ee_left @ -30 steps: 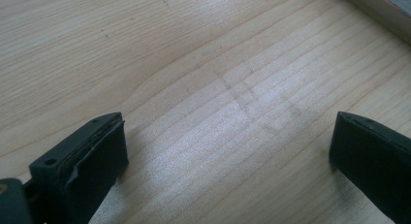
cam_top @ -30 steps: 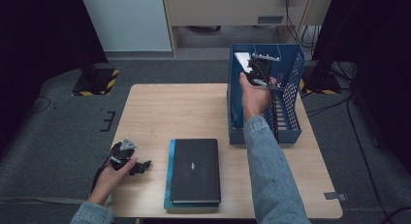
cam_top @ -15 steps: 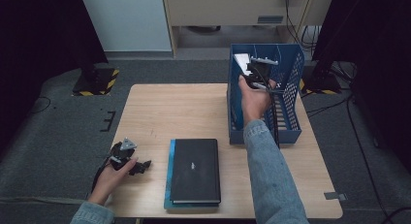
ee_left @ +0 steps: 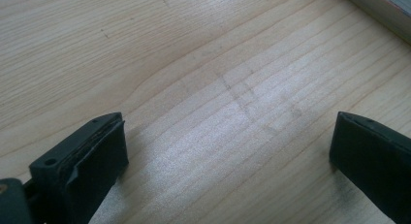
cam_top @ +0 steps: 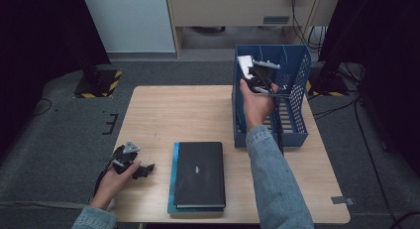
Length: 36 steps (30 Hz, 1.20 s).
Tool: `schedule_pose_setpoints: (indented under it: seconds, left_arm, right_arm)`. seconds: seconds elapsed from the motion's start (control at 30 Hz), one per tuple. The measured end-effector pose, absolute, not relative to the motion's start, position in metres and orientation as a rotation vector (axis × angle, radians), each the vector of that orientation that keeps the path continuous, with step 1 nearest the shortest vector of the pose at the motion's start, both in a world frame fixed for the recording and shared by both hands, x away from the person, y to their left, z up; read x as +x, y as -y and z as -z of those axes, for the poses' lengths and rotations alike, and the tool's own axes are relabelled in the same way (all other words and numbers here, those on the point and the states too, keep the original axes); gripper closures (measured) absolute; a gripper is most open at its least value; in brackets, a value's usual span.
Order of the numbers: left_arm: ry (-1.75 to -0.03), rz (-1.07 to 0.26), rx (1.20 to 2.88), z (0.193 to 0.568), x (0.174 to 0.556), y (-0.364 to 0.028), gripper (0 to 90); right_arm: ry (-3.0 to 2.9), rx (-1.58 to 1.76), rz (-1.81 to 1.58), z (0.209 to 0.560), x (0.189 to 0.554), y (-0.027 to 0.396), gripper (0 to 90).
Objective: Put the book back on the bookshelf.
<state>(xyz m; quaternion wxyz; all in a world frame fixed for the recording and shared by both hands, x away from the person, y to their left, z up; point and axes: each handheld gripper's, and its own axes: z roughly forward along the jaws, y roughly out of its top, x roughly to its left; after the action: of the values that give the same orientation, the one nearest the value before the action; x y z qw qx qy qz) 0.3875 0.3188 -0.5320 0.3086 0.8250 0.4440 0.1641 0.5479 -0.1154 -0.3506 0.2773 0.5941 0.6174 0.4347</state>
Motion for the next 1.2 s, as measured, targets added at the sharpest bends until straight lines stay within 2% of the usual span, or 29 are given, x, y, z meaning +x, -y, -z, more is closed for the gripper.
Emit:
schedule_pose_setpoints:
  seconds: [0.17,0.37,0.5,0.8,1.0,1.2]
  left_arm:
    - [-1.172,-0.434,2.182,0.532,0.388,-0.319,0.0]
    - [-1.174,-0.436,2.183,0.532,0.388,-0.318,0.0]
    - [-1.174,-0.437,2.182,0.532,0.388,-0.318,0.0]
    - [-1.174,-0.433,2.180,0.532,0.388,-0.318,0.0]
    - [-1.174,-0.433,2.180,0.532,0.388,-0.318,0.0]
    - [-1.171,-0.435,2.183,0.532,0.388,-0.318,0.0]
  right_arm:
    - [-1.725,1.557,-1.171,0.346,0.541,0.112,39.3]
    - [-1.772,1.529,-1.168,0.343,0.534,0.108,33.1]
    - [-1.783,1.519,-1.168,0.342,0.532,0.104,32.8]
    - [-1.809,1.508,-1.193,0.342,0.530,0.098,23.5]
    - [-1.803,1.522,-1.244,0.343,0.529,0.105,24.4]
    - [-1.800,1.515,-1.277,0.349,0.528,0.110,17.8]
